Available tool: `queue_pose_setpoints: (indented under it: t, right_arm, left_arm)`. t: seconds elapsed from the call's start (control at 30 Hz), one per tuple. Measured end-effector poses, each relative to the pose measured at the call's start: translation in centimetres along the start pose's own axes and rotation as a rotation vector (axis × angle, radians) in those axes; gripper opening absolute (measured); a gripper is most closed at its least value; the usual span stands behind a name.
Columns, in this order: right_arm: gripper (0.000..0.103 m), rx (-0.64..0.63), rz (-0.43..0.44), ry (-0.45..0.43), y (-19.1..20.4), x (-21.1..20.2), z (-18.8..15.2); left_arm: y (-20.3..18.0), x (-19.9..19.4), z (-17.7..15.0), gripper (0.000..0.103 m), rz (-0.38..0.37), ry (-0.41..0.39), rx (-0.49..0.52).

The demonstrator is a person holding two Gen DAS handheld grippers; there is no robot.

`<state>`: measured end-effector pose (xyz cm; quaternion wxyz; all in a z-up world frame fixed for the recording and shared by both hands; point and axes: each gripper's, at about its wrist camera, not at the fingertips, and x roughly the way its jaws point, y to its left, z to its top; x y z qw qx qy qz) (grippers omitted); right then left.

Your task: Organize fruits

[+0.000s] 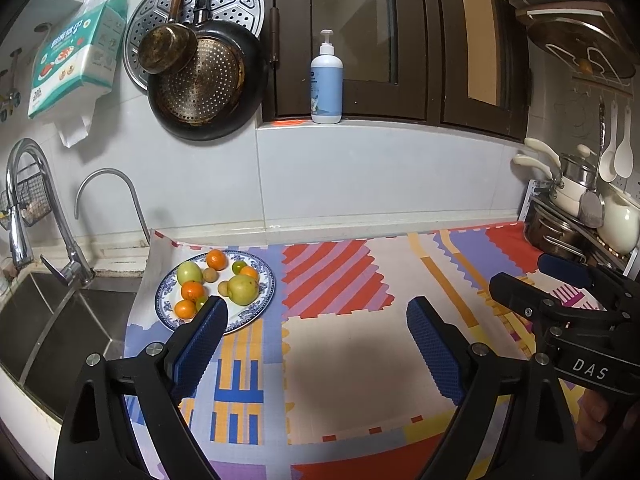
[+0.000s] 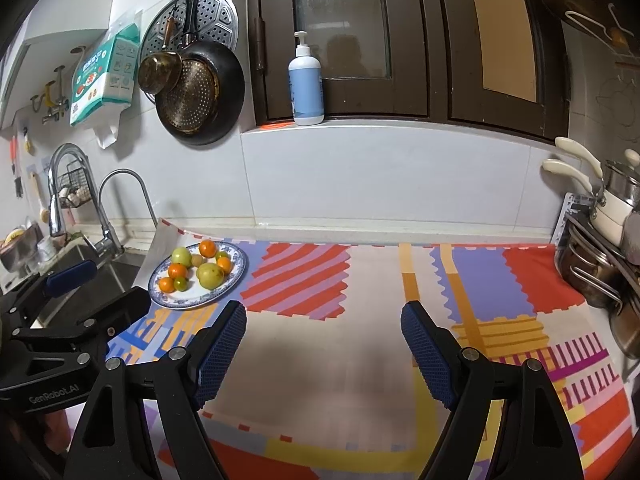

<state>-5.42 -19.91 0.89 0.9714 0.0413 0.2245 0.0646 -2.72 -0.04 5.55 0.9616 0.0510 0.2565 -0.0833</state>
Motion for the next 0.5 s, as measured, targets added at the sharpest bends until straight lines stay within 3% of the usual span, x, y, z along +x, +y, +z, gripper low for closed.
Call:
queue_pose_setpoints:
  t: [0.5]
  right_arm:
    - [0.080,-0.005,0.013,0.016,0.33,0.59,-0.21]
  left_arm:
    - [0.00,0.23,-0.23,0.092,0.011,0.011,-0.011]
